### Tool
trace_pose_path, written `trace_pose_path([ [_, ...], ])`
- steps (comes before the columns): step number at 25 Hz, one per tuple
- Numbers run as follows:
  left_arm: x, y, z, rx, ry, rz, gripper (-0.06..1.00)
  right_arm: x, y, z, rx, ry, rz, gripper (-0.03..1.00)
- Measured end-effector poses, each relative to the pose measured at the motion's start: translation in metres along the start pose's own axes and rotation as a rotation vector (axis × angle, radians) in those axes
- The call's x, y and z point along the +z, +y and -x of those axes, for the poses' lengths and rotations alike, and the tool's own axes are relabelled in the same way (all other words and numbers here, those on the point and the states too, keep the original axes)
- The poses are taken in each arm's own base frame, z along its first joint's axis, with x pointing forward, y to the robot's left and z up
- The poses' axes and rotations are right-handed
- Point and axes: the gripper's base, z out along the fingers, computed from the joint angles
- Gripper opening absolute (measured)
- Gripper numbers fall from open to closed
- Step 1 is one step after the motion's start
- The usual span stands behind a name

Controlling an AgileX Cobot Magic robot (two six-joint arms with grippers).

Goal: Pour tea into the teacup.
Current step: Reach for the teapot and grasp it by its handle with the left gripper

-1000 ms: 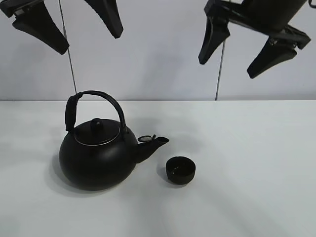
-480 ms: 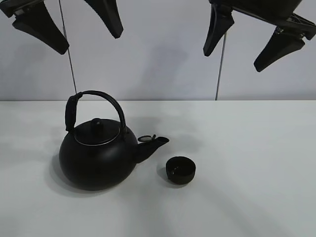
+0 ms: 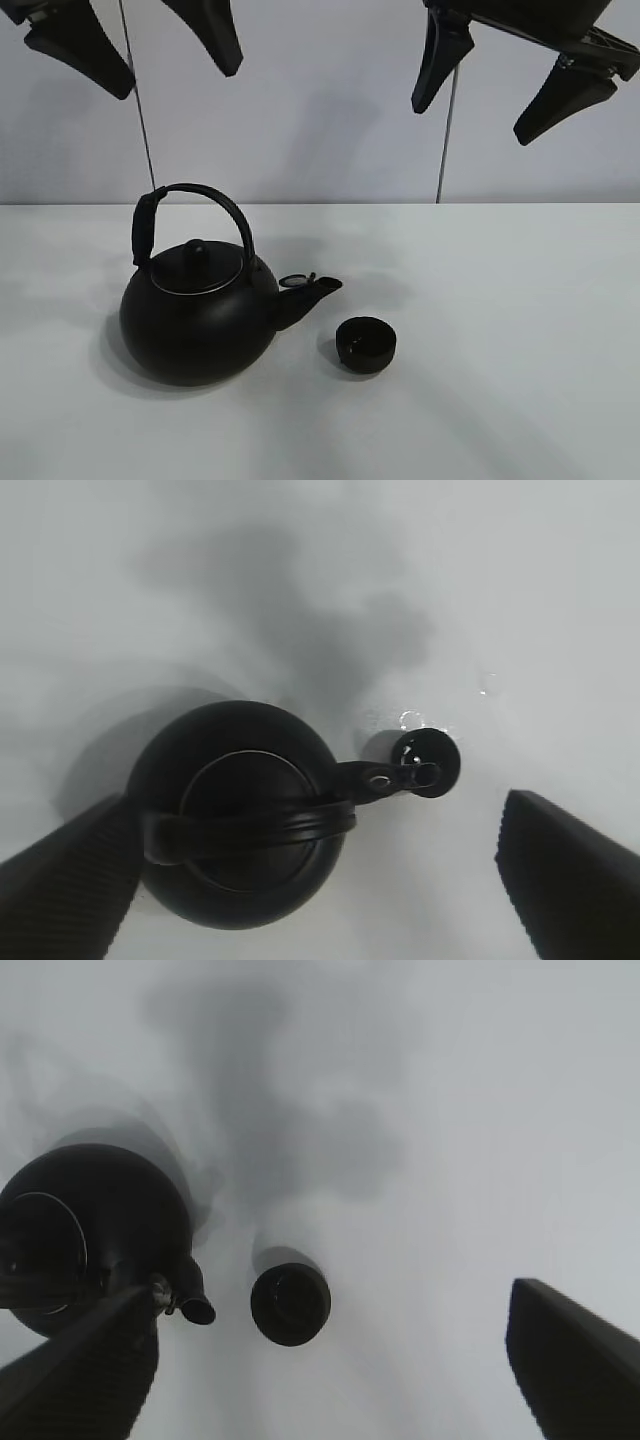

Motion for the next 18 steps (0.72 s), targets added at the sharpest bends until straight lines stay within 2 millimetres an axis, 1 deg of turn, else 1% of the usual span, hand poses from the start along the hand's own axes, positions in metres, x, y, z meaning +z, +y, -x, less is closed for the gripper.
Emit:
trace_pose_path([
  [3, -0.002, 0.004, -0.002, 0.04, -0.021, 0.045, 0.68, 0.0, 0.0, 0.001, 0.0, -0.016, 0.001, 0.65],
  [5, -0.008, 0.004, -0.006, 0.062, -0.085, 0.064, 0.68, 0.0, 0.0, 0.003, 0.0, -0.034, 0.002, 0.65],
  [7, -0.011, 0.002, -0.019, 0.096, -0.156, 0.077, 0.67, 0.0, 0.0, 0.006, 0.0, -0.061, 0.004, 0.65],
  [9, -0.017, -0.002, -0.036, 0.14, -0.252, 0.08, 0.67, 0.0, 0.0, 0.008, 0.0, -0.088, 0.005, 0.65],
  [13, -0.017, 0.009, -0.081, 0.233, -0.465, 0.115, 0.66, -0.001, 0.001, 0.014, 0.0, -0.151, 0.009, 0.65],
  [16, -0.005, 0.025, -0.117, 0.347, -0.611, 0.145, 0.66, -0.002, 0.001, 0.018, 0.0, -0.202, 0.012, 0.65],
  [18, 0.01, 0.036, -0.141, 0.382, -0.67, 0.143, 0.66, -0.002, 0.001, 0.021, 0.0, -0.235, 0.014, 0.65],
])
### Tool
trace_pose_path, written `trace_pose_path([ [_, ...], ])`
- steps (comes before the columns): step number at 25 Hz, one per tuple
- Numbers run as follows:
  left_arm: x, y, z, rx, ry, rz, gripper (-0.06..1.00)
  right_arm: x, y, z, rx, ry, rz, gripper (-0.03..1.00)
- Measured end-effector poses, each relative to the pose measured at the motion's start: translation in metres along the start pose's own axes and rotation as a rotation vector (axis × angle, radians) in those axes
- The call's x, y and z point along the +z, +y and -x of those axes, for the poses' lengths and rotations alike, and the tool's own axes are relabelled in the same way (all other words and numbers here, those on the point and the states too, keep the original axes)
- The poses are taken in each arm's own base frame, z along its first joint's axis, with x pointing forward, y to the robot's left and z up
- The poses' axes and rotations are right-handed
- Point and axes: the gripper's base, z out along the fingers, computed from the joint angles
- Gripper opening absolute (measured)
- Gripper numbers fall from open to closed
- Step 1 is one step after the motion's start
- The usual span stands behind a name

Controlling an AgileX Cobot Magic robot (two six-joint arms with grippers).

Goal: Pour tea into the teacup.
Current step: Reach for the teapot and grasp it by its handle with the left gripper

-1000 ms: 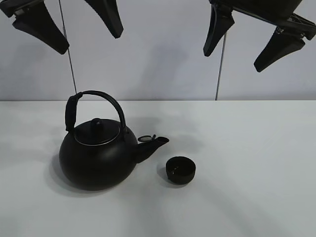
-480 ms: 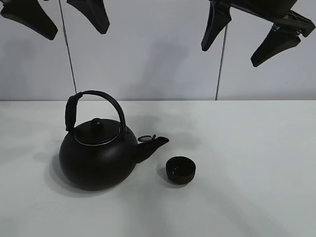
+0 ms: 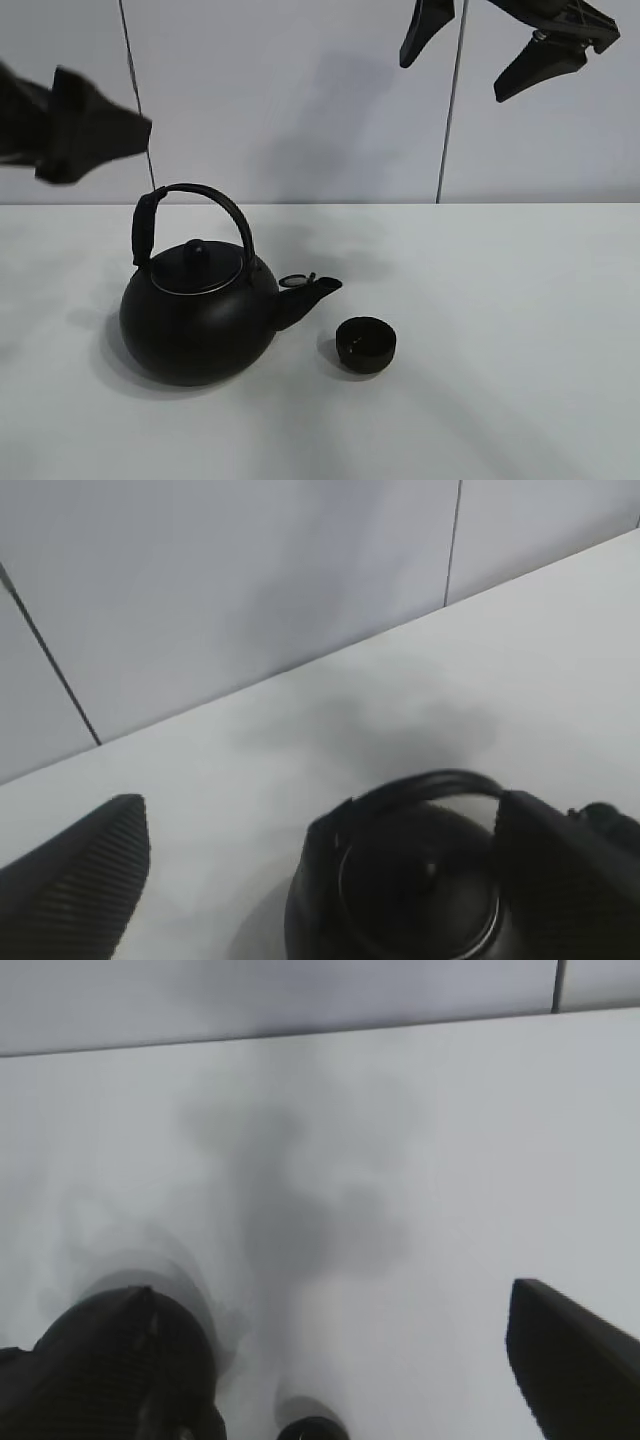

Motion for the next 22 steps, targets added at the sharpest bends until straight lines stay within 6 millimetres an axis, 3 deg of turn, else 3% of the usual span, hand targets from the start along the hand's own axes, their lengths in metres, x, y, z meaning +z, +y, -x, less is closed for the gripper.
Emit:
trace_pose_path([
  [3, -0.001, 0.003, -0.036, -0.014, -0.008, 0.014, 0.66, 0.0, 0.0, 0.004, 0.0, -0.044, 0.003, 0.65],
  [6, 0.006, 0.005, -0.058, -0.031, 0.009, 0.022, 0.66, 0.0, 0.0, 0.007, 0.0, -0.081, 0.005, 0.65],
  [16, 0.037, 0.006, -0.087, -0.072, -0.038, 0.023, 0.66, -0.001, 0.001, 0.012, 0.001, -0.137, 0.009, 0.65],
  [22, 0.054, 0.008, -0.091, -0.085, -0.089, 0.032, 0.66, -0.001, 0.001, 0.014, 0.001, -0.152, 0.009, 0.65],
])
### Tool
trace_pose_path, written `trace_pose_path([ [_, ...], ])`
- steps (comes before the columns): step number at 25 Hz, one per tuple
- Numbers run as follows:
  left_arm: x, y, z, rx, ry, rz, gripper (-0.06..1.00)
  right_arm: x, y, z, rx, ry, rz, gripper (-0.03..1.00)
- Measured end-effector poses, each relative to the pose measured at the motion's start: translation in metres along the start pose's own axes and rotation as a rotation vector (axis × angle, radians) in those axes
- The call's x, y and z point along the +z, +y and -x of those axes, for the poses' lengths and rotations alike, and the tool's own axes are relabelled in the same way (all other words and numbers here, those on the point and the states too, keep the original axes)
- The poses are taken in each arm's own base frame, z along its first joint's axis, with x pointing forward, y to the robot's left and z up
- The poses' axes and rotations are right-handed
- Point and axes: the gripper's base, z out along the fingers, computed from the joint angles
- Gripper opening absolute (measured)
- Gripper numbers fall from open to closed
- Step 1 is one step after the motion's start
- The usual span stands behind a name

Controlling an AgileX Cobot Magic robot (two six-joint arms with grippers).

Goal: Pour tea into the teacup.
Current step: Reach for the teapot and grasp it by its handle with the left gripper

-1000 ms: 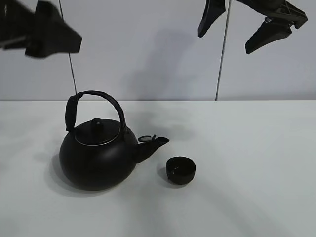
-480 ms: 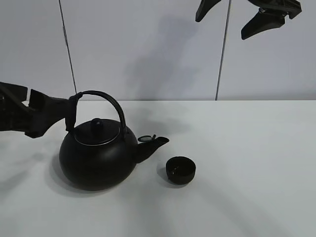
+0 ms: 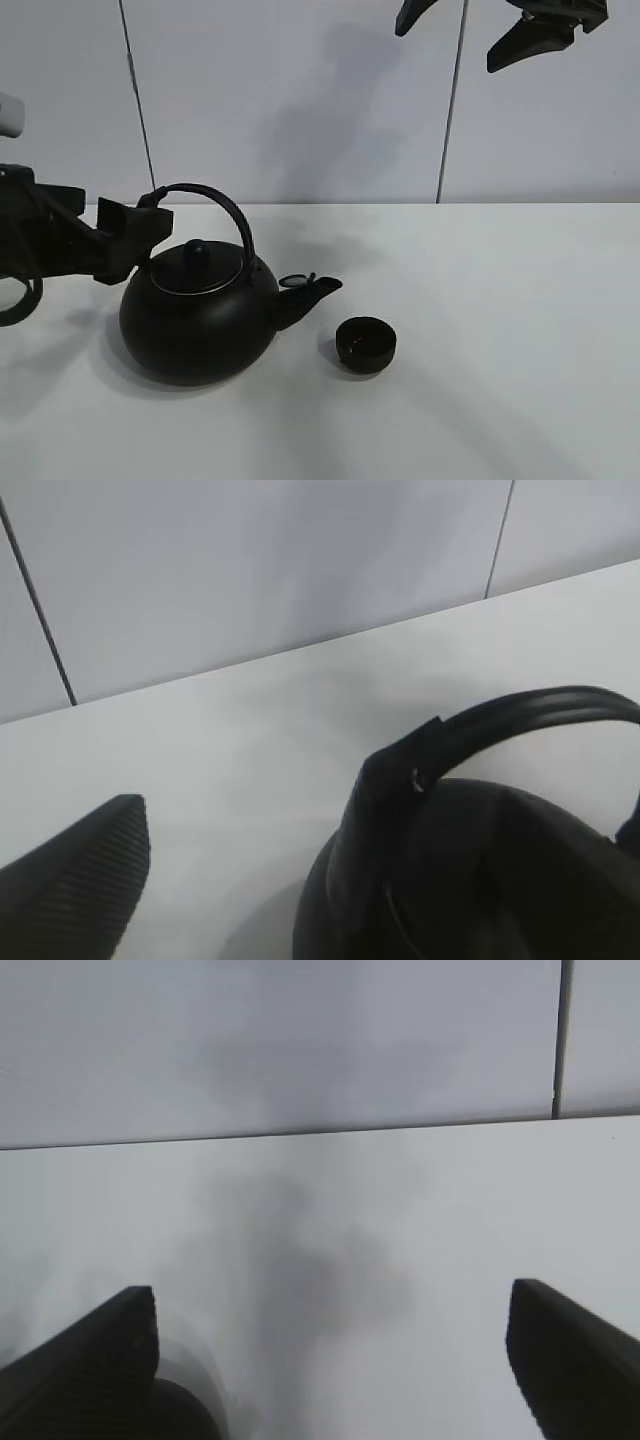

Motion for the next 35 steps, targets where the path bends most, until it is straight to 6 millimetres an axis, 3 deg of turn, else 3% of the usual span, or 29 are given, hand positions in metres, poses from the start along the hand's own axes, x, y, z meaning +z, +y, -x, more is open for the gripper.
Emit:
trace_pose_path([
  [25, 0.034, 0.011, -0.013, -0.009, 0.039, 0.025, 0.66, 0.0, 0.0, 0.0, 0.001, -0.004, 0.001, 0.65],
  [28, 0.034, 0.011, -0.013, -0.009, 0.037, 0.024, 0.56, 0.0, 0.0, 0.0, 0.001, -0.004, 0.001, 0.65],
  [33, 0.035, 0.006, -0.012, 0.022, 0.032, -0.028, 0.21, 0.0, 0.0, 0.0, 0.001, -0.005, 0.001, 0.65],
  [35, 0.035, 0.005, -0.012, 0.03, 0.032, -0.039, 0.12, 0.0, 0.0, 0.0, 0.002, -0.005, 0.001, 0.65],
])
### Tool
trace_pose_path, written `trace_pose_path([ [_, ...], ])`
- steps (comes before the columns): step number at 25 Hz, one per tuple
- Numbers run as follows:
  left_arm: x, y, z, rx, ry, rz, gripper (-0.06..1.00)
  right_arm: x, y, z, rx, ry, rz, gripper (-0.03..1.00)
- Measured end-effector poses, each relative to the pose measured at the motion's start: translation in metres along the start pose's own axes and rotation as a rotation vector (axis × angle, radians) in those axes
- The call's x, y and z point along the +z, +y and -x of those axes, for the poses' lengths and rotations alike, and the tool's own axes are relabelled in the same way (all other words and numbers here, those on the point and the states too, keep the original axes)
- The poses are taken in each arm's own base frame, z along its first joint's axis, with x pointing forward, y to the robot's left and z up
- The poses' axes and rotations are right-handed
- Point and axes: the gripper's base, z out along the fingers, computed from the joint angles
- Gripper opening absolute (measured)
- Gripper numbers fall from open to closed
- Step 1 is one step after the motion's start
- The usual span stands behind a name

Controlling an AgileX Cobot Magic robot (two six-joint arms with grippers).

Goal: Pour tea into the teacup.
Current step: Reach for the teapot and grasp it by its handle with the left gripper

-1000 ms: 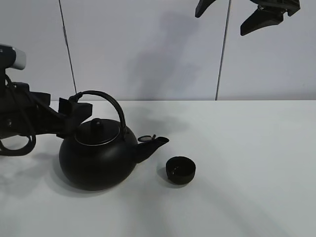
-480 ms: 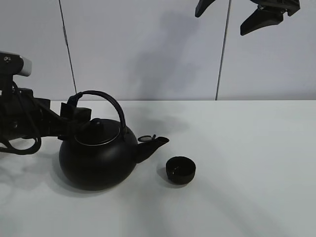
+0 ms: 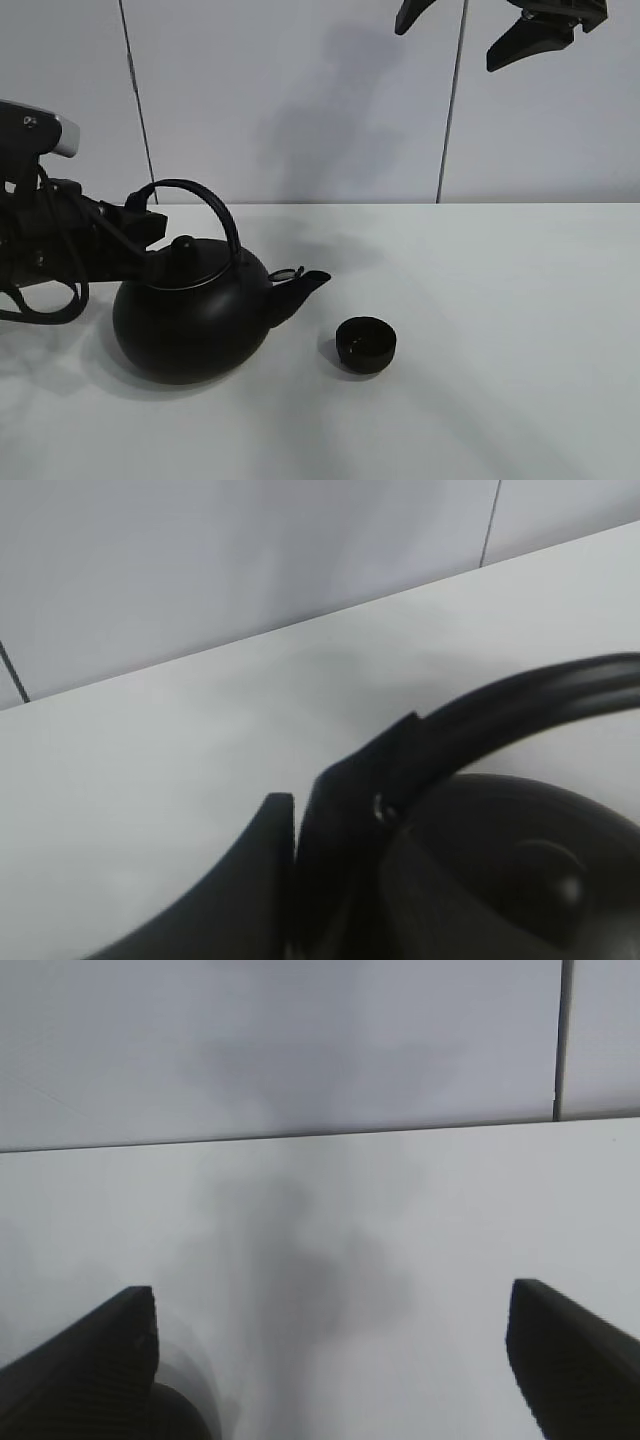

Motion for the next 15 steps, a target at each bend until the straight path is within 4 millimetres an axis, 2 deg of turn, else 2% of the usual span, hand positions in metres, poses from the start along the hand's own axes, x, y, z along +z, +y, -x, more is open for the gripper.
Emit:
trace_pose_path([
  [9, 0.001, 0.0, 0.001, 0.01, -0.012, -0.002, 0.1, 0.0, 0.0, 0.0, 0.001, 0.0, 0.0, 0.65],
  [15, 0.011, 0.002, 0.007, 0.007, -0.008, -0.007, 0.1, 0.0, 0.0, 0.0, 0.001, 0.0, 0.0, 0.65],
])
